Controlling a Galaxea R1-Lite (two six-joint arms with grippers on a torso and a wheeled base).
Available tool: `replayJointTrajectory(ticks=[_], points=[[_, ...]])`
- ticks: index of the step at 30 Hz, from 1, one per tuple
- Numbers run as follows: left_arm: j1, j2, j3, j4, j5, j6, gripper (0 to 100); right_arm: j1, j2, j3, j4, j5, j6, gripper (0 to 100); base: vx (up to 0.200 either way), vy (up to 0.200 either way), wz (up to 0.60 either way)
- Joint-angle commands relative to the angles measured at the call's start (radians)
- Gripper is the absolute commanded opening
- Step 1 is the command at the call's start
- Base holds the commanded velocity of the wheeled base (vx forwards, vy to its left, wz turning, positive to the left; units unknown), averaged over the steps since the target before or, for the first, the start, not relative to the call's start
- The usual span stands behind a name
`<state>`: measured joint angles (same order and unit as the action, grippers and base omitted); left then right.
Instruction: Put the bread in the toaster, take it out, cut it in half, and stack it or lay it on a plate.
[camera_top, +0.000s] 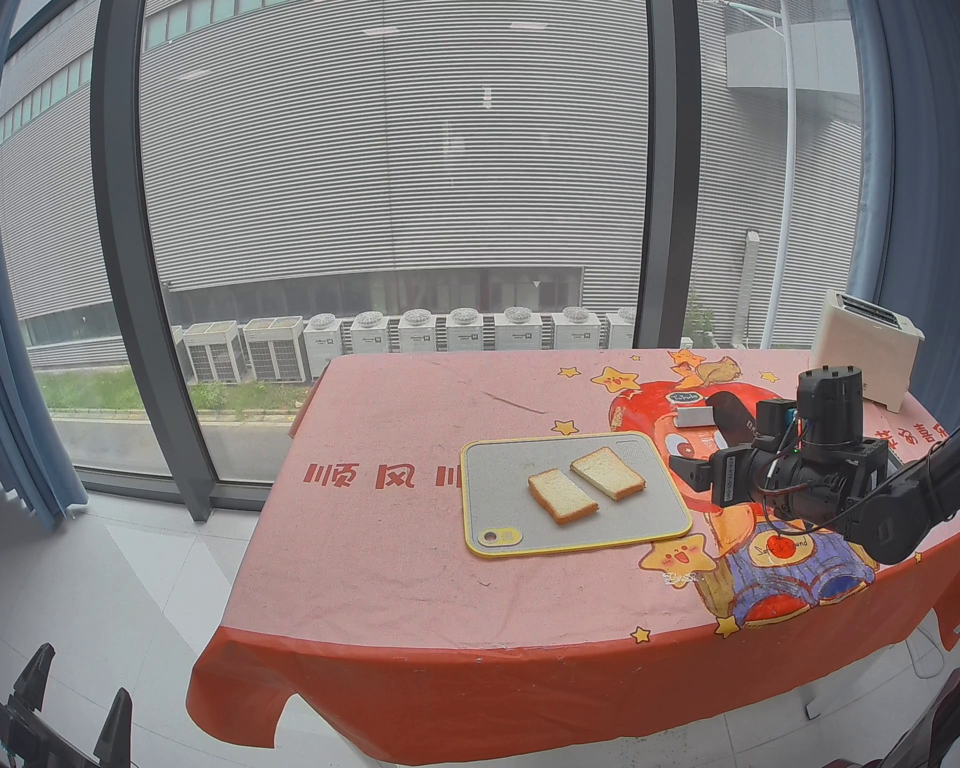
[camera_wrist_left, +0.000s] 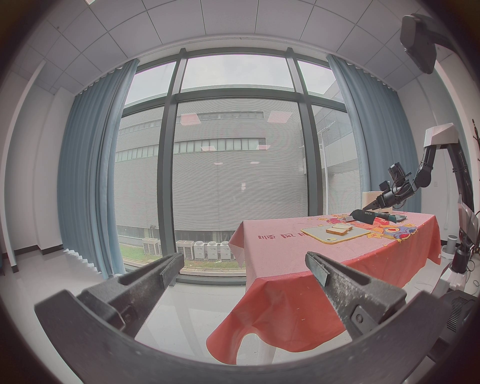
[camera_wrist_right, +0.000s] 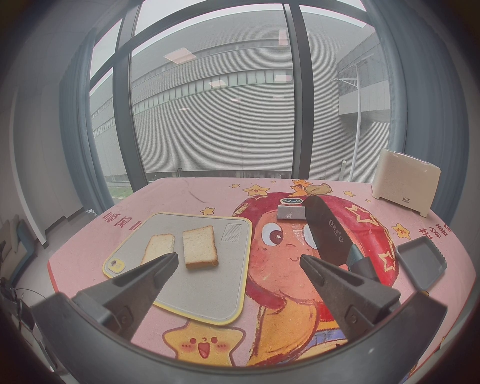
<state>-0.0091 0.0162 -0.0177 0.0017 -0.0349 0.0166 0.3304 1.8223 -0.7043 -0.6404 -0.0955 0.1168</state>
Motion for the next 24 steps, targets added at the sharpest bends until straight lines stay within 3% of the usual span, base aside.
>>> replayJointTrajectory(ticks=[1, 5, 16, 24], points=[[0.0, -0.016, 0.016, 0.0, 0.0, 0.0, 100, -0.013, 0.0, -0.064, 0.084, 0.017, -0.002, 100, 0.0, 0.0, 0.0], [0.0, -0.016, 0.016, 0.0, 0.0, 0.0, 100, -0.016, 0.003, -0.115, 0.174, 0.05, -0.002, 100, 0.0, 0.0, 0.0], [0.0, -0.016, 0.016, 0.0, 0.0, 0.0, 100, -0.005, 0.003, -0.244, 0.466, 0.045, -0.003, 100, 0.0, 0.0, 0.0], [0.0, -0.016, 0.016, 0.0, 0.0, 0.0, 100, -0.011, 0.058, -0.325, 0.53, 0.03, -0.003, 100, 0.0, 0.0, 0.0]])
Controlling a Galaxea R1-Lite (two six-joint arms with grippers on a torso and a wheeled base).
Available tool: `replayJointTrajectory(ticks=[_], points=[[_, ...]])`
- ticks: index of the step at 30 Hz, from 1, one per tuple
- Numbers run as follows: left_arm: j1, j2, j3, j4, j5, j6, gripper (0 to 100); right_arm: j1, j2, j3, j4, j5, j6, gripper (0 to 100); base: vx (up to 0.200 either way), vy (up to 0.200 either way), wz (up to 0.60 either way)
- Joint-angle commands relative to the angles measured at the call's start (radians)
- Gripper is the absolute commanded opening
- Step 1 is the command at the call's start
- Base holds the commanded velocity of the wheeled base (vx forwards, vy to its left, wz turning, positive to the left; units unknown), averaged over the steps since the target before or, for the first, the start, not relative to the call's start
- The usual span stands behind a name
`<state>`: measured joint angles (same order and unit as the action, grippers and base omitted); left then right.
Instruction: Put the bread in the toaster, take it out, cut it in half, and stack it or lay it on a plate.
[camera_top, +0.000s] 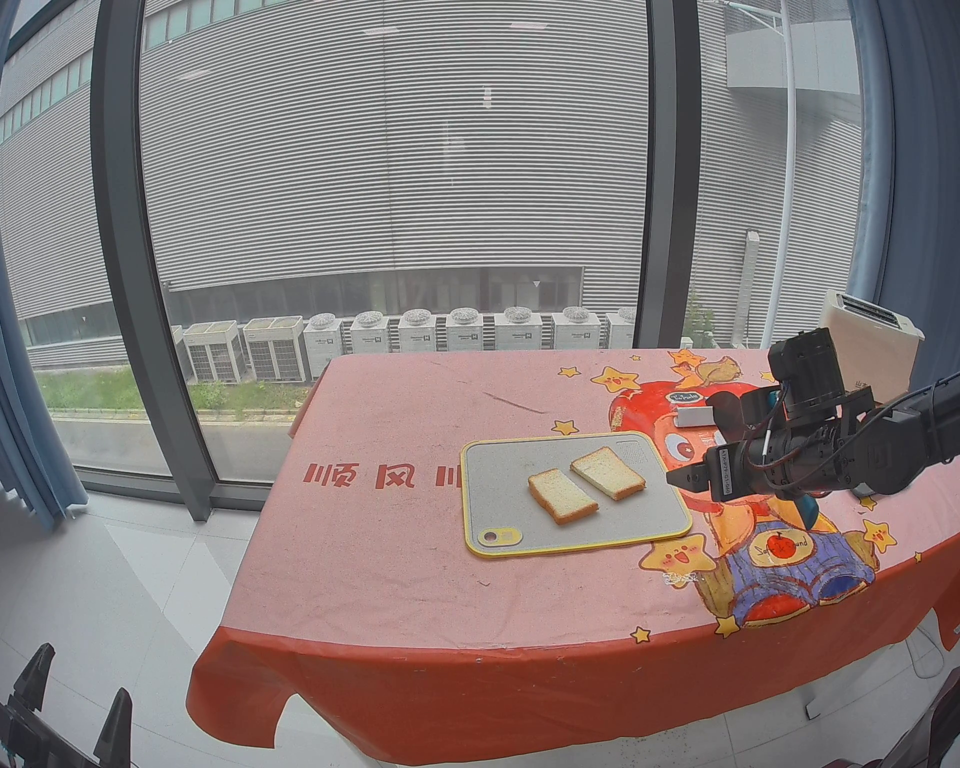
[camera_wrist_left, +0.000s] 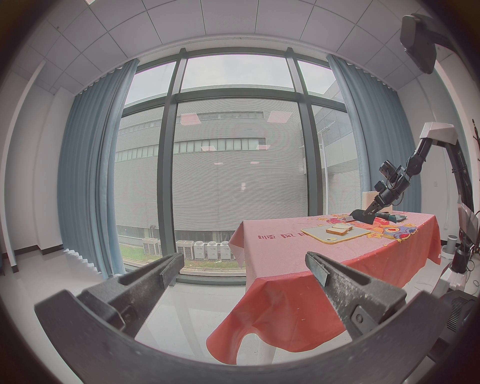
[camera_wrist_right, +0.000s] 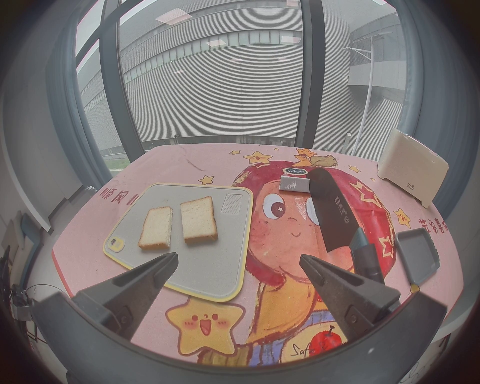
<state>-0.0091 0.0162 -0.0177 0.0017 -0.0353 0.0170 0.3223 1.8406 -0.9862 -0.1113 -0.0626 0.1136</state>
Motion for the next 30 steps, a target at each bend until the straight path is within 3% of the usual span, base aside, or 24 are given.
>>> replayJointTrajectory(ticks=[1, 14, 30], points=[[0.0, -0.016, 0.016, 0.0, 0.0, 0.0, 100, -0.005, 0.051, -0.058, 0.002, -0.003, 0.0, 100, 0.0, 0.0, 0.0], [0.0, -0.016, 0.016, 0.0, 0.0, 0.0, 100, -0.008, 0.177, -0.17, 0.001, -0.037, -0.023, 100, 0.0, 0.0, 0.0], [0.0, -0.016, 0.016, 0.0, 0.0, 0.0, 100, 0.001, 0.223, -0.213, -0.001, -0.039, -0.023, 100, 0.0, 0.0, 0.0]])
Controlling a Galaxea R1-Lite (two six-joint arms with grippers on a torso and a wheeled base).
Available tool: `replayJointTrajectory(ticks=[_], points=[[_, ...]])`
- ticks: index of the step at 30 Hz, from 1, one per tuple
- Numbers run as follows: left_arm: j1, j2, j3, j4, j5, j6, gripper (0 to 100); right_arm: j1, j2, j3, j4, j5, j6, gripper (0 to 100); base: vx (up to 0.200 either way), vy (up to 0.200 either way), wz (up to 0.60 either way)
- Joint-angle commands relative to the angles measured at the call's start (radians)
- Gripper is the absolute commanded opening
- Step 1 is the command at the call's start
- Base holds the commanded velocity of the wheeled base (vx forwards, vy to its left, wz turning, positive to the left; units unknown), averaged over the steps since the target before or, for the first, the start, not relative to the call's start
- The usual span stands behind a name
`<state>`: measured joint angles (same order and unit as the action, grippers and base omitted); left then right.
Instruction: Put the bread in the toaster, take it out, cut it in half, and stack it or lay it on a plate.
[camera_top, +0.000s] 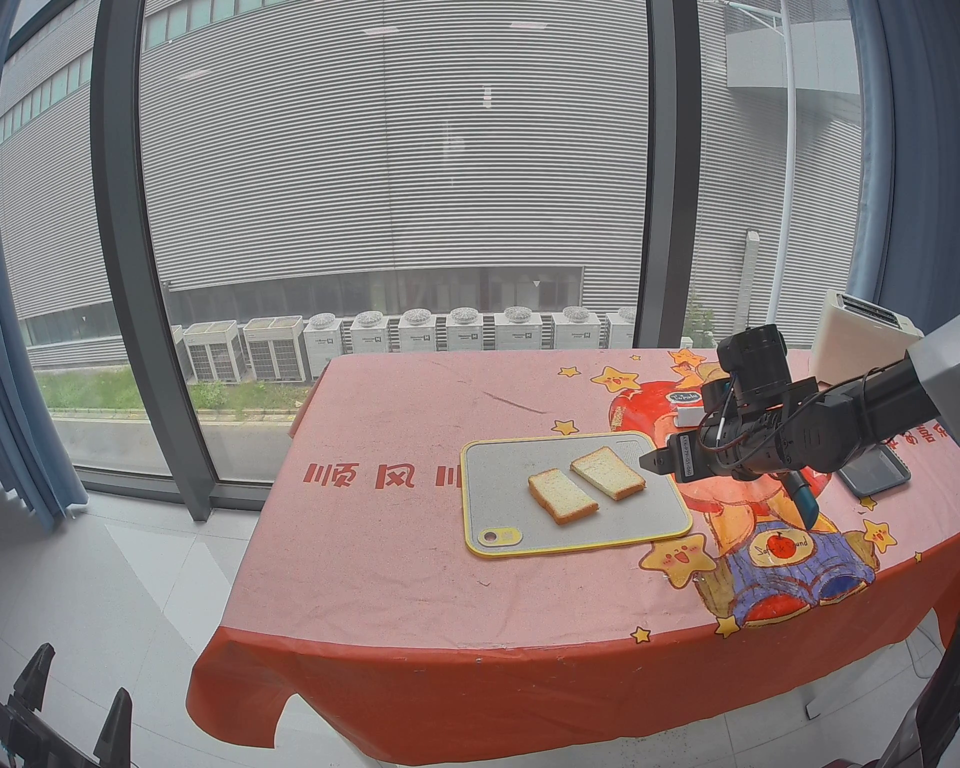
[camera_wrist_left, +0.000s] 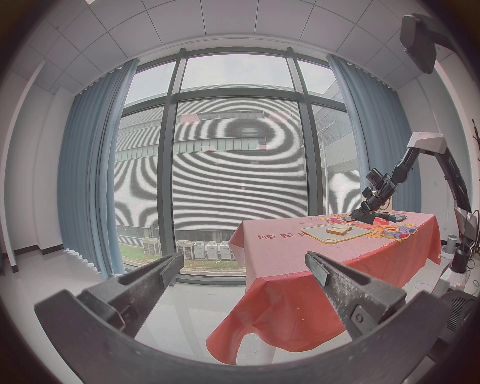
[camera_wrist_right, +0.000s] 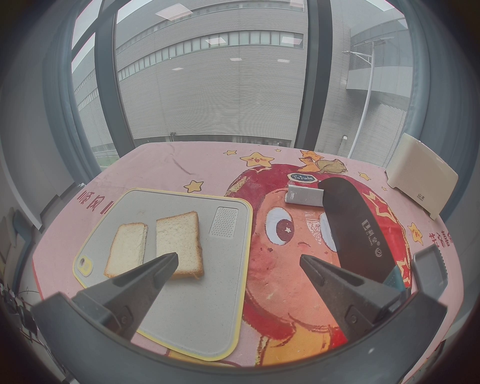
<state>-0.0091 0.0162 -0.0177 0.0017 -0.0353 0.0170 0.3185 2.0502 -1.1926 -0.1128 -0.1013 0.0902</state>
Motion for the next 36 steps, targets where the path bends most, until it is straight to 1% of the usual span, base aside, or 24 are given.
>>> replayJointTrajectory(ticks=[1, 4, 5, 21, 36], points=[[0.0, -0.016, 0.016, 0.0, 0.0, 0.0, 100, 0.005, 0.016, -0.01, 0.001, 0.0, 0.0, 100, 0.0, 0.0, 0.0], [0.0, -0.016, 0.016, 0.0, 0.0, 0.0, 100, 0.007, 0.038, -0.027, 0.002, -0.012, -0.001, 100, 0.0, 0.0, 0.0], [0.0, -0.016, 0.016, 0.0, 0.0, 0.0, 100, 0.007, 0.045, -0.039, 0.002, -0.025, -0.001, 100, 0.0, 0.0, 0.0], [0.0, -0.016, 0.016, 0.0, 0.0, 0.0, 100, 0.011, 0.103, -0.081, -0.001, -0.034, -0.007, 100, 0.0, 0.0, 0.0], [-0.002, -0.016, 0.016, 0.0, 0.0, 0.0, 100, 0.016, 0.113, -0.079, 0.002, -0.034, -0.007, 100, 0.0, 0.0, 0.0]])
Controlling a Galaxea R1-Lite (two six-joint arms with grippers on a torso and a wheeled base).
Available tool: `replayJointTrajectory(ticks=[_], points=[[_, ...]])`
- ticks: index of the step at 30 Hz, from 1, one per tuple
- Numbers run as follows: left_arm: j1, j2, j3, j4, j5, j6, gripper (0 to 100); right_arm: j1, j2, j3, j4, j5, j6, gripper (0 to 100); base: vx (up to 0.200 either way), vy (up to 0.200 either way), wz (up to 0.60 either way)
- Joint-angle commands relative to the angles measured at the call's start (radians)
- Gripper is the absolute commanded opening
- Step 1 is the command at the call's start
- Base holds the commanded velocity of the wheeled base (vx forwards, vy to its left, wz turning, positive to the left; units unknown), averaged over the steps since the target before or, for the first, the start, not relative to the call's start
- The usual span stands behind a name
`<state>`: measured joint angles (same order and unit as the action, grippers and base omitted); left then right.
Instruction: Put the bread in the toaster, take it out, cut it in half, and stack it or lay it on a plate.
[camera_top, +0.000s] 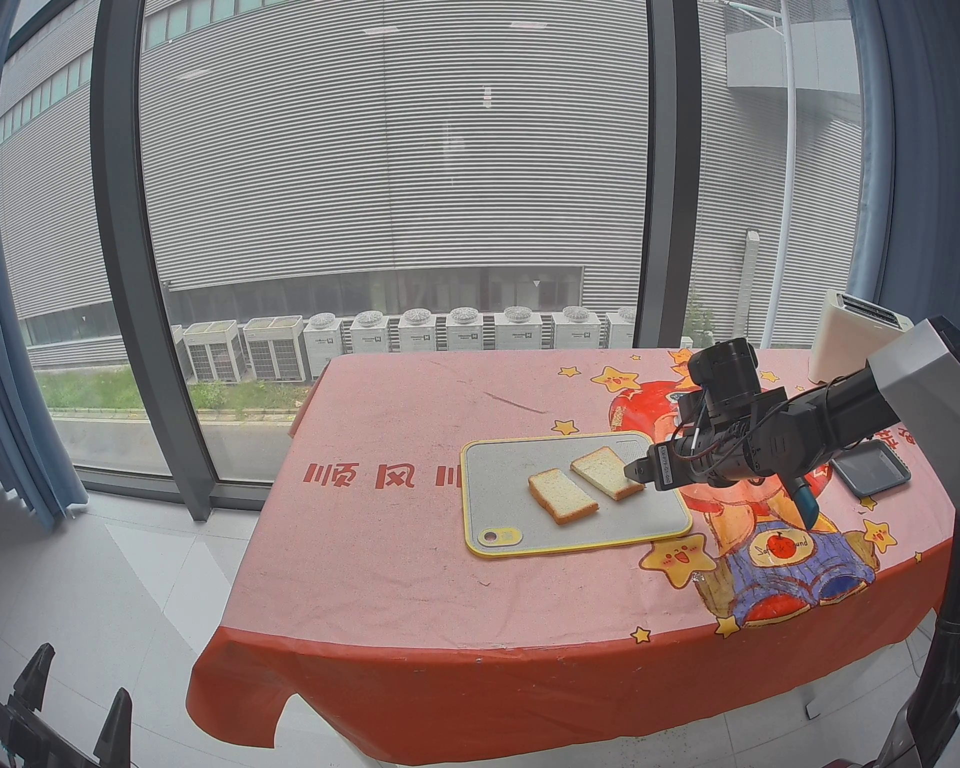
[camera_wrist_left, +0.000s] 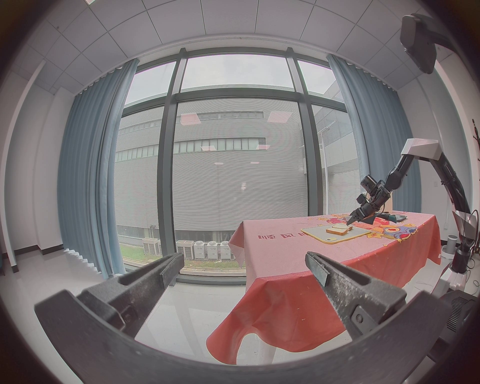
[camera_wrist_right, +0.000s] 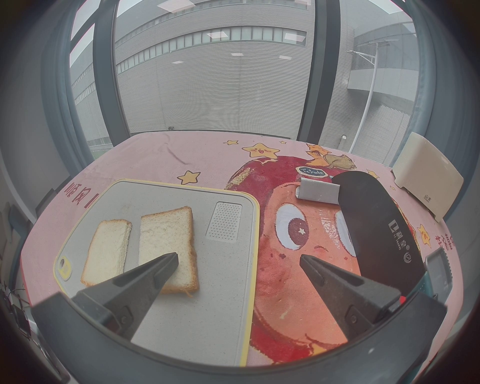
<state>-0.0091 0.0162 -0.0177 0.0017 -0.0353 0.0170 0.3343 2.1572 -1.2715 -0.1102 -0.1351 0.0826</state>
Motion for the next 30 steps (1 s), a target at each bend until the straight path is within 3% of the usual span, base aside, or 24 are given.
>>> replayJointTrajectory(ticks=[1, 26, 27, 30], points=[[0.0, -0.016, 0.016, 0.0, 0.0, 0.0, 100, 0.0, 0.006, 0.0, 0.0, 0.0, 0.0, 100, 0.0, 0.0, 0.0], [0.0, -0.016, 0.016, 0.0, 0.0, 0.0, 100, 0.0, 0.033, 0.0, 0.0, -0.001, 0.0, 100, 0.0, 0.0, 0.0], [0.0, -0.016, 0.016, 0.0, 0.0, 0.0, 100, 0.0, 0.033, 0.003, 0.0, -0.009, 0.0, 0, 0.0, 0.0, 0.0], [-0.002, -0.016, 0.016, 0.0, 0.0, 0.0, 100, 0.002, 0.032, 0.004, 0.001, -0.011, 0.0, 0, 0.0, 0.0, 0.0]])
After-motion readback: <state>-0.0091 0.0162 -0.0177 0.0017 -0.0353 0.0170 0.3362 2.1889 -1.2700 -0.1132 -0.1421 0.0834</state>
